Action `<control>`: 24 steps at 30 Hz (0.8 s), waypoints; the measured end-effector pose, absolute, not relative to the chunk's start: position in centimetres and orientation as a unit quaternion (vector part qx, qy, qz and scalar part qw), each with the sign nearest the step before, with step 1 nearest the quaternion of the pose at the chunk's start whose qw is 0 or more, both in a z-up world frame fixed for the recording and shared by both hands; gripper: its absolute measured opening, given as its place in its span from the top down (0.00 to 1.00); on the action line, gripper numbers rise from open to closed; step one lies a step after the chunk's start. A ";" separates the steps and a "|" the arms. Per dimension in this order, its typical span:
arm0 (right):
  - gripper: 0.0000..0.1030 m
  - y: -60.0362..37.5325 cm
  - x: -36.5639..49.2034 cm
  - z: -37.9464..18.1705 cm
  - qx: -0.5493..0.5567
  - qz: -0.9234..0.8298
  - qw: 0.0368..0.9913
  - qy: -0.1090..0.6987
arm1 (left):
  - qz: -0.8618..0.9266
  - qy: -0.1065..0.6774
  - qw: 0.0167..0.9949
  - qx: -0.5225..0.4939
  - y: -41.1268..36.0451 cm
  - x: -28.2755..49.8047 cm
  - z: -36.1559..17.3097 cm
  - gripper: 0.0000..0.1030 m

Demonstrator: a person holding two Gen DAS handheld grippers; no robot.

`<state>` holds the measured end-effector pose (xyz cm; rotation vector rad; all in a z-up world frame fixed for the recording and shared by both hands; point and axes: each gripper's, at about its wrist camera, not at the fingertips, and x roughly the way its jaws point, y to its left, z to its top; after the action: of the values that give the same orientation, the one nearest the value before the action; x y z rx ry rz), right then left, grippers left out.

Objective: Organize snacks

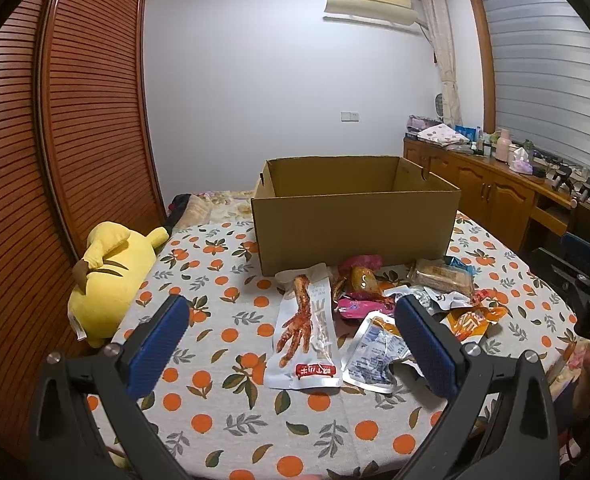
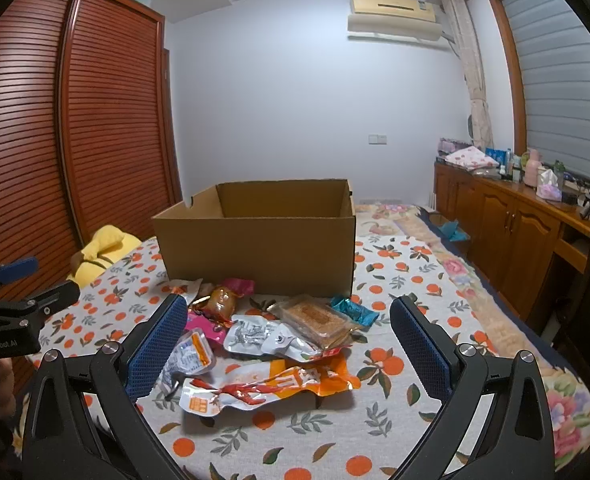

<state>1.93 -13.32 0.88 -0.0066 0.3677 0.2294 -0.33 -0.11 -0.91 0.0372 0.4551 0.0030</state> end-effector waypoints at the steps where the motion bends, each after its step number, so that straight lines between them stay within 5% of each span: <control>1: 0.00 -13.3 1.9 0.8 -0.002 0.113 0.977 0.182 | 0.001 0.226 0.974 0.018 -0.1 -0.3 -0.9 0.00; 24: 0.00 -13.3 1.9 0.8 -0.001 0.112 0.977 0.183 | 0.002 0.223 0.975 0.017 -0.1 -0.3 -0.7 0.00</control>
<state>1.93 -13.34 0.79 -0.0030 0.3681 0.2264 -0.32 -0.08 -0.74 0.0350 0.4507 0.0037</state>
